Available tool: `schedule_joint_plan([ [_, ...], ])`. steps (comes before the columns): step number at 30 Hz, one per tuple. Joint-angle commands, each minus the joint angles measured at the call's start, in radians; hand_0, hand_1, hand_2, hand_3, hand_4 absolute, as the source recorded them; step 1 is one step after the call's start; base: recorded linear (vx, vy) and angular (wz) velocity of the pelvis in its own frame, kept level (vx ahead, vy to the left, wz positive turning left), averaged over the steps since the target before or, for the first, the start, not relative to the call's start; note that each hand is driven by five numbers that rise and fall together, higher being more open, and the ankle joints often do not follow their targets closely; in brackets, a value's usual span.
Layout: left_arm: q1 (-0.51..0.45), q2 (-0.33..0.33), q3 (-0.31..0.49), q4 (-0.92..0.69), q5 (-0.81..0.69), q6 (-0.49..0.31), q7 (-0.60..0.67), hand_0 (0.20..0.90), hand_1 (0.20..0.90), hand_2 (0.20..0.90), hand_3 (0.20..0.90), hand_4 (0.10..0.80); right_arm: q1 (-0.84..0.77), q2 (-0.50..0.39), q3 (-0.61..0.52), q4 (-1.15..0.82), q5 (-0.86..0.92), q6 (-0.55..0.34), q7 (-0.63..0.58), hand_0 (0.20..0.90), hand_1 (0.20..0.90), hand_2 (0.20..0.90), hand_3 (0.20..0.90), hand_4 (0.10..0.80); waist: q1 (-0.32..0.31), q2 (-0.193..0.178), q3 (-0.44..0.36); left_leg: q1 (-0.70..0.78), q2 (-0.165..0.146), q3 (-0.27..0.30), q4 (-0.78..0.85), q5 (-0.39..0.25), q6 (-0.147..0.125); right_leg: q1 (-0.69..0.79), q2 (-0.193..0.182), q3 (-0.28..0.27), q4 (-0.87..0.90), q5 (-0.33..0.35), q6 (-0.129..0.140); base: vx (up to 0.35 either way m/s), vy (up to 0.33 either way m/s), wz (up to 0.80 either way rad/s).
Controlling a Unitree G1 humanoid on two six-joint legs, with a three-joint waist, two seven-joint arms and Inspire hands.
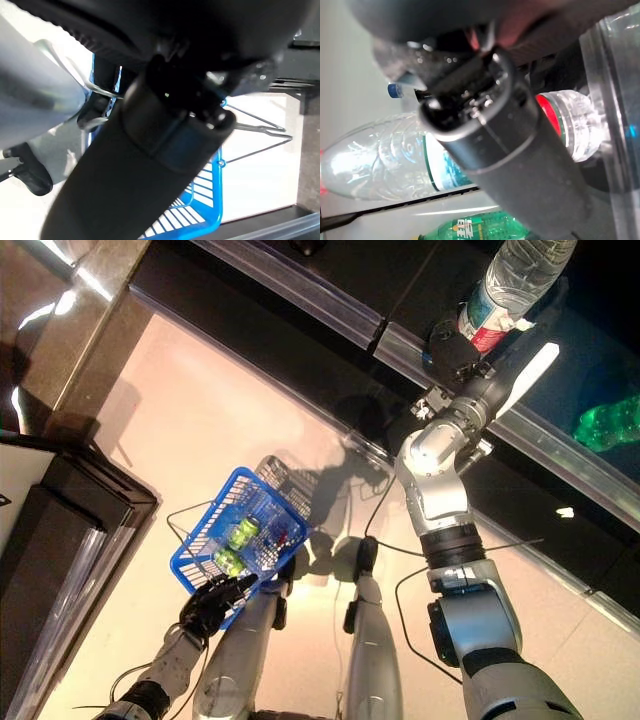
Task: Pick up the drink and place into the basket.
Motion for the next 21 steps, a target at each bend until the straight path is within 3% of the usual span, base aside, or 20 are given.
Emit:
schedule_joint_plan([
  [1,0.098,-0.007,-0.053,-0.055,-0.038,0.007,-0.045,0.3,0.3,0.3,0.2,0.1,-0.136,-0.128,-0.009,-0.081,-0.011,-0.076,0.008,0.9,0.9,0.9,0.9,0.8,0.008,0.014,-0.012,-0.072,-0.006,-0.136,-0.032,0.114,-0.003,0.003,-0.03,-0.034,0.155,-0.114,0.0,0.0,0.0,0.0],
  [8,0.108,0.004,-0.056,-0.084,-0.057,0.017,-0.051,0.3,0.3,0.3,0.2,0.1,-0.206,-0.178,0.016,-0.039,0.007,-0.065,-0.01,0.9,0.9,0.9,0.9,0.8,0.019,0.015,-0.012,-0.102,-0.017,-0.139,-0.033,0.118,0.003,-0.032,-0.032,-0.036,0.162,-0.109,0.005,0.007,0.011,-0.01],
  [9,0.11,0.006,-0.06,-0.091,-0.059,0.016,-0.05,0.3,0.3,0.3,0.2,0.1,-0.213,-0.185,0.018,-0.031,0.003,-0.066,-0.013,0.679,0.679,0.679,0.642,0.542,0.021,0.016,-0.012,-0.108,-0.019,-0.14,-0.031,0.119,0.003,-0.038,-0.032,-0.037,0.163,-0.108,0.006,-0.007,-0.003,-0.06],
  [10,0.113,0.009,-0.063,-0.099,-0.061,0.016,-0.052,0.3,0.3,0.3,0.2,0.1,-0.218,-0.193,0.018,-0.028,0.0,-0.065,-0.014,0.3,0.3,0.3,0.2,0.1,0.022,0.016,-0.012,-0.116,-0.021,-0.141,-0.028,0.119,0.004,-0.045,-0.033,-0.038,0.166,-0.108,0.006,0.0,0.0,0.0],
  [21,0.115,0.034,-0.057,-0.13,-0.085,0.004,-0.064,0.3,0.3,0.3,0.2,0.1,-0.232,-0.228,0.025,-0.029,0.013,-0.082,-0.005,0.3,0.3,0.3,0.2,0.1,0.029,0.015,-0.012,-0.155,-0.037,-0.142,0.033,0.088,0.015,-0.085,-0.029,-0.048,0.23,-0.138,0.002,-0.019,-0.01,0.0],
])
